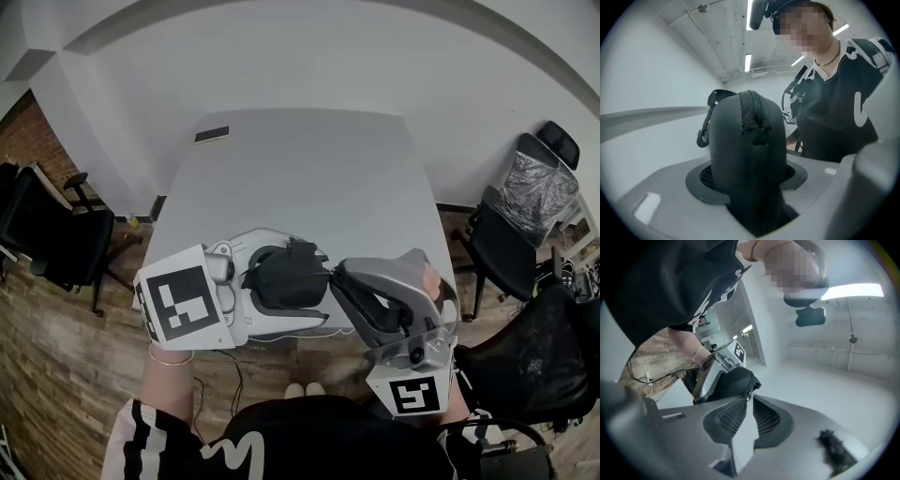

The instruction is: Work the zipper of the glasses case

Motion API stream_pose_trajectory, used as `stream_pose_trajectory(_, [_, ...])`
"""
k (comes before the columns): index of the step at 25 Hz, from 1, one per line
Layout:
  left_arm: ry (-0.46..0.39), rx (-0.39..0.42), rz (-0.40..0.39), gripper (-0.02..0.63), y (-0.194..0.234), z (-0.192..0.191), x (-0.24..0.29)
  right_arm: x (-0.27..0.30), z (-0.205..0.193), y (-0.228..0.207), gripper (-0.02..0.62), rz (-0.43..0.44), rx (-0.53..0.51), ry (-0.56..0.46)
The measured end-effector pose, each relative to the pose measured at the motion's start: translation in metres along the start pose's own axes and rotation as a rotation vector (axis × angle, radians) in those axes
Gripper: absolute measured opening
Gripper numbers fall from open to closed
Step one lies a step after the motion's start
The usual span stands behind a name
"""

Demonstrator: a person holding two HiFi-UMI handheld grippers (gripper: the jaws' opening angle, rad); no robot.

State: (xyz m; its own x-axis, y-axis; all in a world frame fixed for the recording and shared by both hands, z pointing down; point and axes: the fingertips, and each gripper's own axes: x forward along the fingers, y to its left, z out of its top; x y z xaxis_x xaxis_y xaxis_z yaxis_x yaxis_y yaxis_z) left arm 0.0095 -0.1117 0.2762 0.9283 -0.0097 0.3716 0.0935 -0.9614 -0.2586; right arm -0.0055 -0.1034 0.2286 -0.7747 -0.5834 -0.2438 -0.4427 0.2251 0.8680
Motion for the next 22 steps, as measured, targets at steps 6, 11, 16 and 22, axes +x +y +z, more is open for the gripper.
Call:
stream_pose_trajectory(6, [0.057,-0.003,-0.009,0.272,-0.001,-0.009,0.002,0.001,0.001,0.005,0.011,0.012,-0.089,0.007])
stream_pose_trajectory(11, [-0.059,-0.040,-0.062,0.272,-0.008,0.005,-0.001,-0.002,0.008,0.001,0.006,0.016,0.045,-0.055])
stream_pose_trajectory(16, [-0.166,-0.121,-0.098,0.272,-0.012,0.012,-0.003,-0.006,0.012,-0.003,0.005,0.002,0.092,-0.086])
stream_pose_trajectory(22, [-0.230,-0.153,-0.107,0.270,-0.011,0.016,-0.003,-0.008,0.005,0.001,0.005,0.020,0.090,-0.062])
